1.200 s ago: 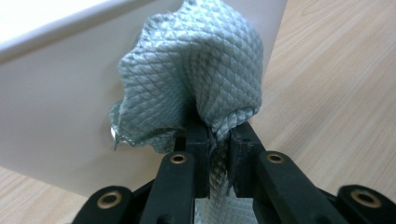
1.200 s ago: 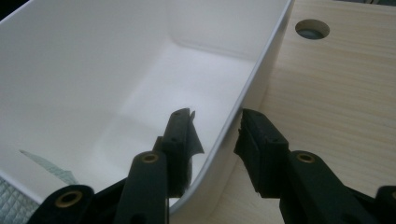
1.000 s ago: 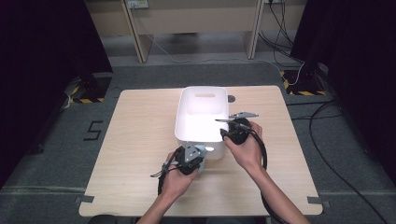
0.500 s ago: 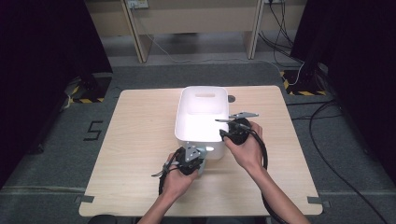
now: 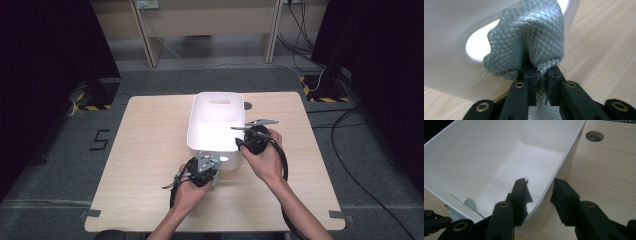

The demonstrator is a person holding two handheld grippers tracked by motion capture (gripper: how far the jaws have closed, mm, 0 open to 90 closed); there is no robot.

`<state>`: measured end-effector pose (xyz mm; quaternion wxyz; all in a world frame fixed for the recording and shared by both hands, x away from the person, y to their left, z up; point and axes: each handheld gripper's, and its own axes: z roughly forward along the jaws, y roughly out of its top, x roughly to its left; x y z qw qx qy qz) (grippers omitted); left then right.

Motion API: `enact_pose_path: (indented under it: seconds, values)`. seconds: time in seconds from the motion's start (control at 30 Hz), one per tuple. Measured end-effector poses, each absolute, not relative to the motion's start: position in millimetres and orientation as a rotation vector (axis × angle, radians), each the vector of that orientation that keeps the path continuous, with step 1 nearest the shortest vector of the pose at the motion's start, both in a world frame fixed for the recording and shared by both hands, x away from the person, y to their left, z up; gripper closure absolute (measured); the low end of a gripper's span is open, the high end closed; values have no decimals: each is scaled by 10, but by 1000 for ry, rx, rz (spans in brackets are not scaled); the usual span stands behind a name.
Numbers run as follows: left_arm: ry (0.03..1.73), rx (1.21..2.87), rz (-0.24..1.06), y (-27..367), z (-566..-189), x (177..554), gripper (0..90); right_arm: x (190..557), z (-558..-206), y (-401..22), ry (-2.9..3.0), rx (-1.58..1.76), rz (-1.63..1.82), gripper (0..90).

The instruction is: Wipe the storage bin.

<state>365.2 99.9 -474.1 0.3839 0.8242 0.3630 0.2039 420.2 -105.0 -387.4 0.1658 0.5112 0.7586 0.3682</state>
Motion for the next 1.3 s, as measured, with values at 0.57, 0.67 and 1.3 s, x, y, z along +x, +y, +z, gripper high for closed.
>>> enact_pose_path:
  seconds: [0.57,0.67,1.3]
  values:
    - [945,2105,519,974,-4830,3680,809,4204,-3884,-1046,2143,1486,1074,637]
    - [945,2105,522,969,-4833,3678,809,4204,-3885,-1046,2142,1487,1074,637]
    - [945,2097,513,909,-4854,3688,808,4202,-3890,-1039,2134,1486,1075,636]
